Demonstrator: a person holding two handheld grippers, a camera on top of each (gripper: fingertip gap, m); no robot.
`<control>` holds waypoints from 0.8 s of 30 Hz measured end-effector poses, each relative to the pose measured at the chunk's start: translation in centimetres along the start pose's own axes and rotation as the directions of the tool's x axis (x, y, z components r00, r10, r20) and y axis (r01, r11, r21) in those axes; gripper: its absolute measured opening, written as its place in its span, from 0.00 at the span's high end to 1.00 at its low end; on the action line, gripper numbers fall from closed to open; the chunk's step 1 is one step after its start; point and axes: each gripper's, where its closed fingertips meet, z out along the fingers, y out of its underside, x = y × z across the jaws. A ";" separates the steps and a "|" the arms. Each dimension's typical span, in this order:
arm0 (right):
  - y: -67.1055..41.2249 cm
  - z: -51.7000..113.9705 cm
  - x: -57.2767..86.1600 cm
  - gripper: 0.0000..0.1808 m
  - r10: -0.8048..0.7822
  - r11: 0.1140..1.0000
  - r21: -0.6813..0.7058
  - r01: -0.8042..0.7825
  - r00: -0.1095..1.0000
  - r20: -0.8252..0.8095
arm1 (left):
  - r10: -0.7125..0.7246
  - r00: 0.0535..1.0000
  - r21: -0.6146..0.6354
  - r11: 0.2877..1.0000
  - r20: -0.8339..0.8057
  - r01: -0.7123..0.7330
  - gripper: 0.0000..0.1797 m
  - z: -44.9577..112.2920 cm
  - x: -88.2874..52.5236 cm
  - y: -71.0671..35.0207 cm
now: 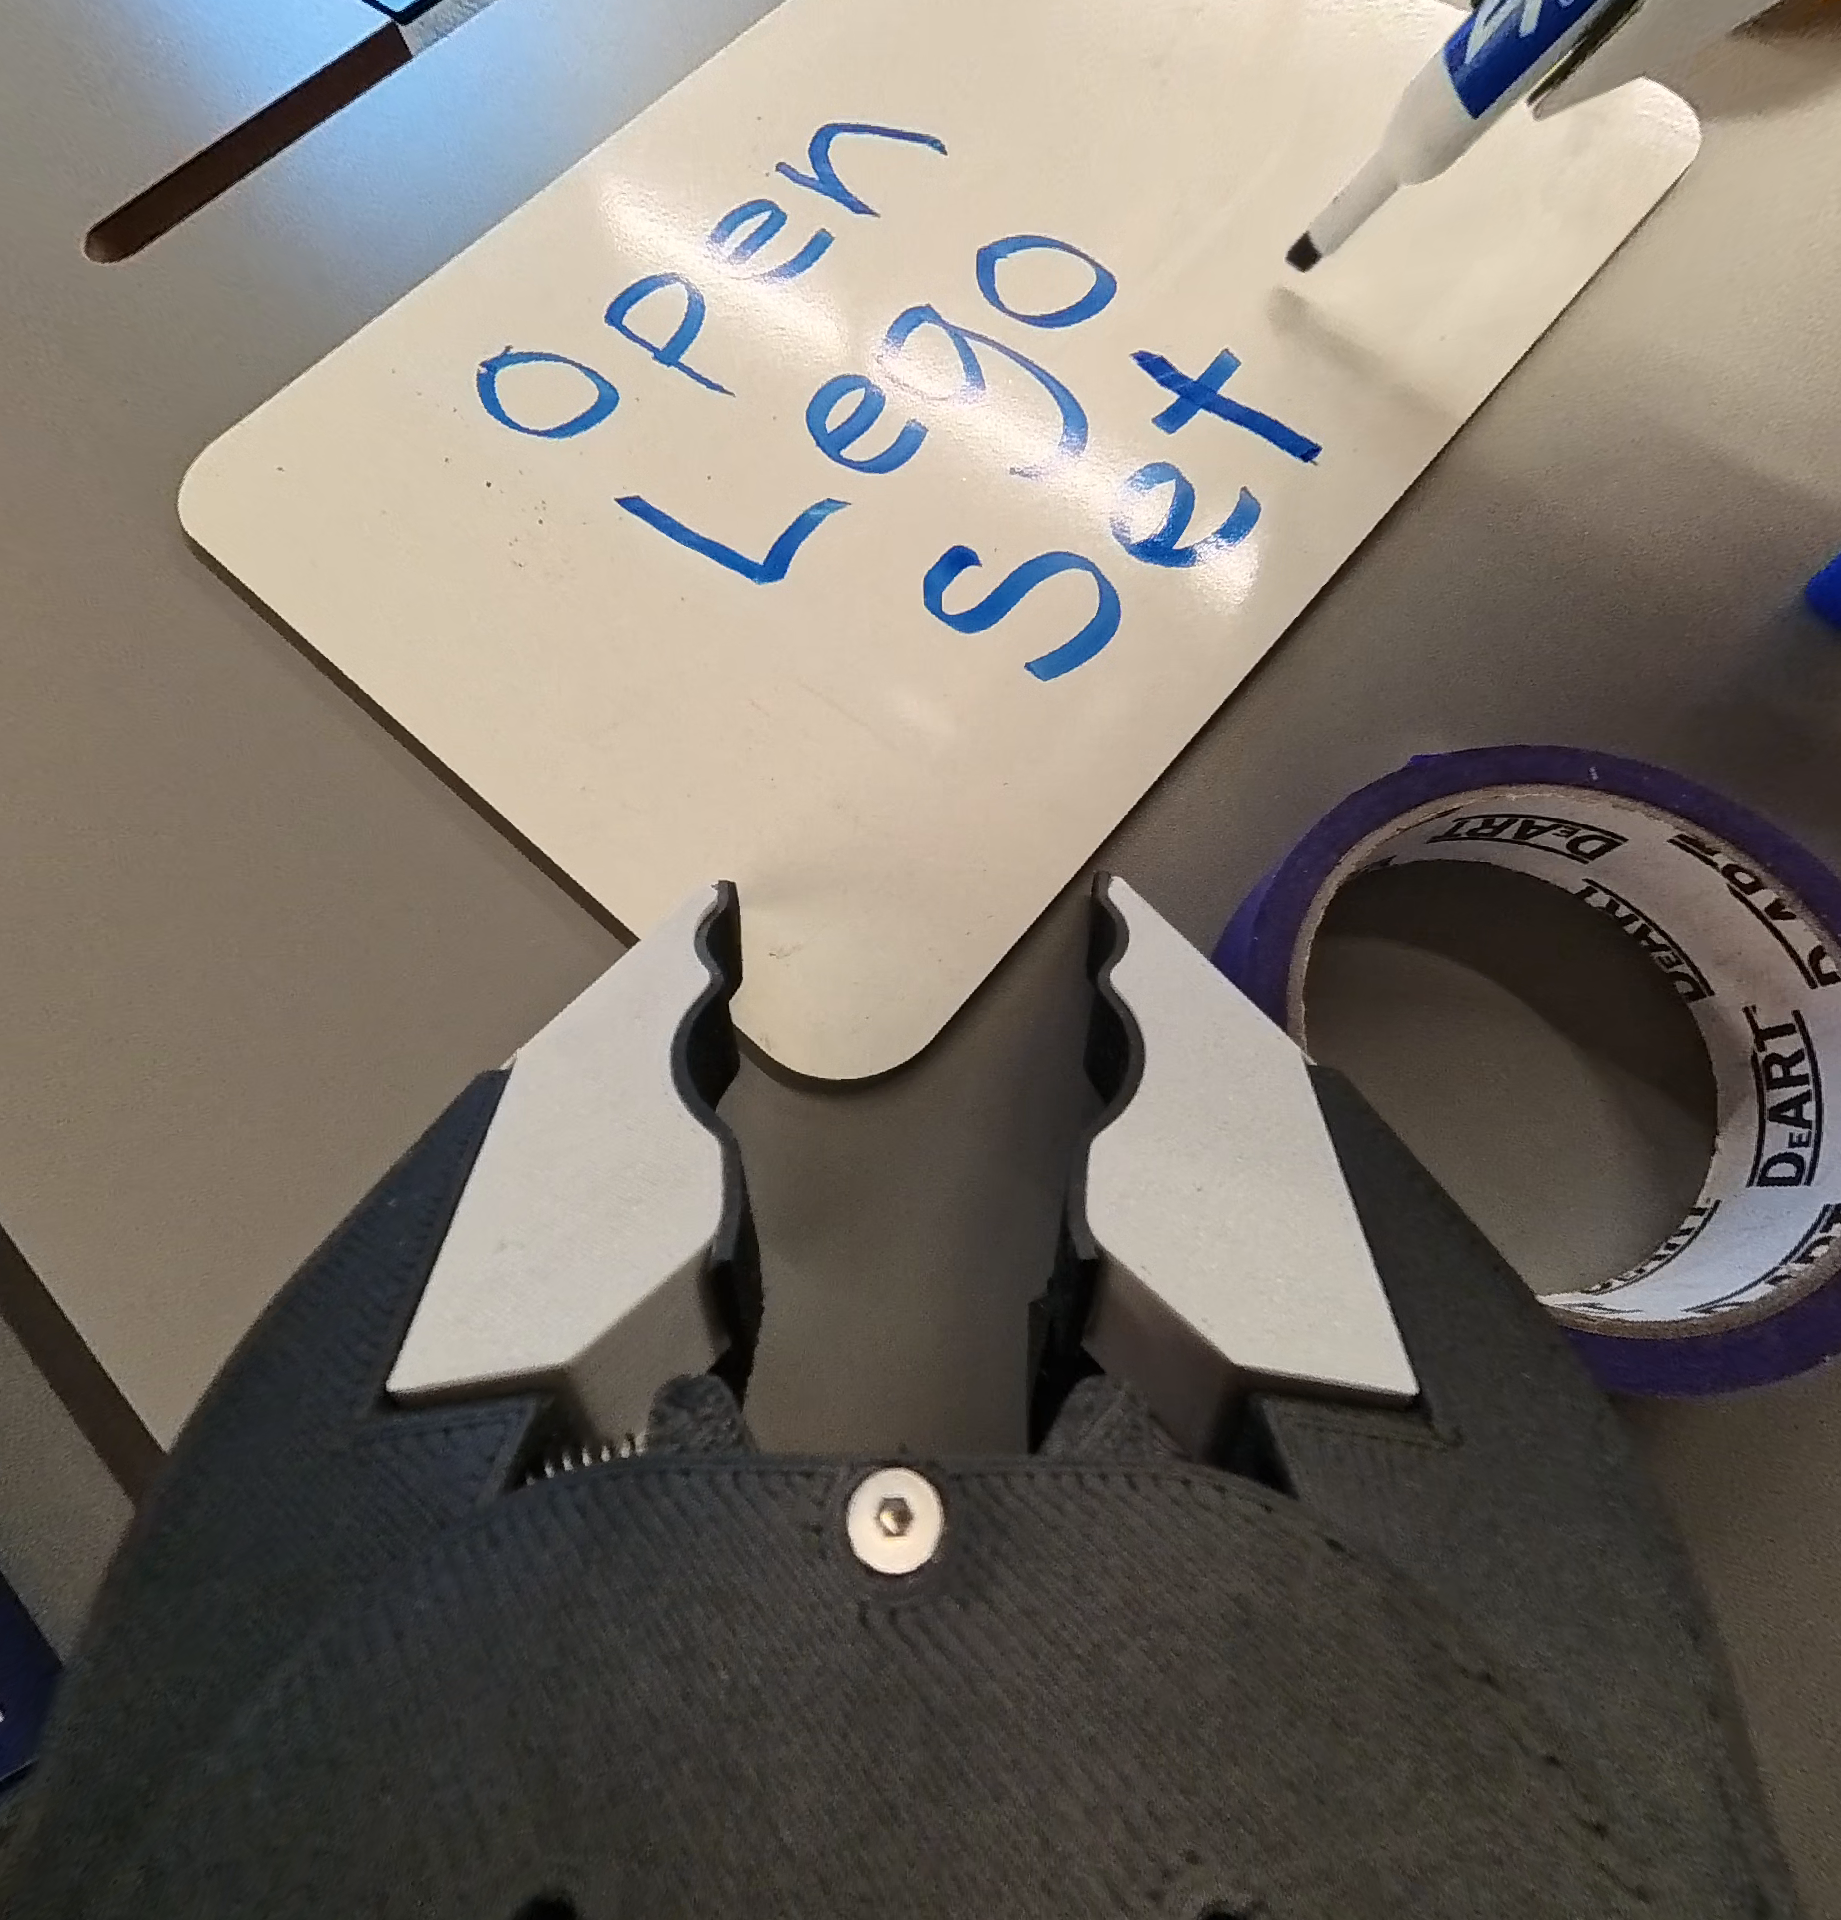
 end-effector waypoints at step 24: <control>-0.1 0.1 -0.5 0.90 0.003 0.999 -0.033 -0.002 0.999 0.044 | 0.000 1.000 0.000 1.000 0.001 0.000 0.63 0.1 -0.1 -0.1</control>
